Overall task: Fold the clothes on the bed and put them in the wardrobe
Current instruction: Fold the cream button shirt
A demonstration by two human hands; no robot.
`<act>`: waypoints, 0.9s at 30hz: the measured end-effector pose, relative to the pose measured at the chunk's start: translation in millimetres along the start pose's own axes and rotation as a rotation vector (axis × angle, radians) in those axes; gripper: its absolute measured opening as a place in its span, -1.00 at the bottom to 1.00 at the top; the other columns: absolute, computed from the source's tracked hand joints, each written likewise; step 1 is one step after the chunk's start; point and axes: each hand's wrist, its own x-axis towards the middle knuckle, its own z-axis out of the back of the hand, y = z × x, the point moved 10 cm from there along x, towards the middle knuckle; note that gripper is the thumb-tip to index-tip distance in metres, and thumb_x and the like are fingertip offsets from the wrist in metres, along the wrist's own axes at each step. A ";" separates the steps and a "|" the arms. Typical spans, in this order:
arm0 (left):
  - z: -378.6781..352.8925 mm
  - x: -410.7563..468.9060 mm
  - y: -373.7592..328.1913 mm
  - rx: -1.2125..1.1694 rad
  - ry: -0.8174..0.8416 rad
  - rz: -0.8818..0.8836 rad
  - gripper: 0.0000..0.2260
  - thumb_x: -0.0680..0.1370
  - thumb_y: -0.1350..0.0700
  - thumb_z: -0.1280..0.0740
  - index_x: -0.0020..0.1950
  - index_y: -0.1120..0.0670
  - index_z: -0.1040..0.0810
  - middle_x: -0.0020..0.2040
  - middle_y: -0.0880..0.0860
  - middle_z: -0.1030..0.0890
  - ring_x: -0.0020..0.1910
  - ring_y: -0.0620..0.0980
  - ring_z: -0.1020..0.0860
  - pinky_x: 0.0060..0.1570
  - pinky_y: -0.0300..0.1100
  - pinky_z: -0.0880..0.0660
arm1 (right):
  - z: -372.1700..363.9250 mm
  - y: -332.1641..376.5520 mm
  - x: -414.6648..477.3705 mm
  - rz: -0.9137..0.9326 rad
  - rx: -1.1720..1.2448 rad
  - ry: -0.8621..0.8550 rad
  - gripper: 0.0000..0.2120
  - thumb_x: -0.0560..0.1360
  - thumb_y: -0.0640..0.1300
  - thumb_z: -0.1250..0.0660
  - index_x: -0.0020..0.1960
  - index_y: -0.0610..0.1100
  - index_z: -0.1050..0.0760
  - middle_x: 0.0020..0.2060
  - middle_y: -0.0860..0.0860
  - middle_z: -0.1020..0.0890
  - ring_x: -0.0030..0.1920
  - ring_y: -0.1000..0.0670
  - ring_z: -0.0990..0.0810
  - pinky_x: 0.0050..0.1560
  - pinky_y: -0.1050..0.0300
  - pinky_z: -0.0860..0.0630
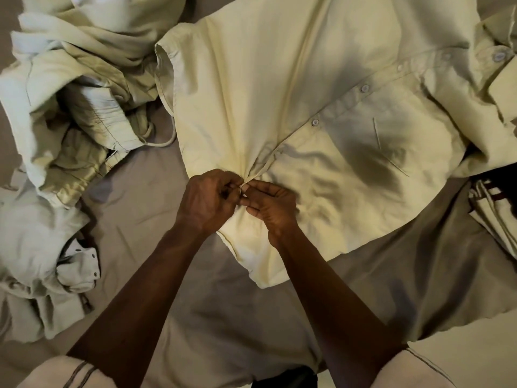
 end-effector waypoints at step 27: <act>104.7 68.9 -39.9 -0.098 -0.432 0.040 -0.95 0.60 0.05 -0.40 0.03 -0.01 -0.58 -0.05 -0.07 -0.61 -0.10 -0.18 -0.57 -0.08 -0.23 -0.53 | 9.2 228.5 -29.9 0.957 -0.733 -0.217 -0.79 0.57 -0.11 -0.27 0.09 -0.03 -0.67 -0.11 0.07 -0.72 -0.28 0.04 -0.71 -0.17 0.07 -0.63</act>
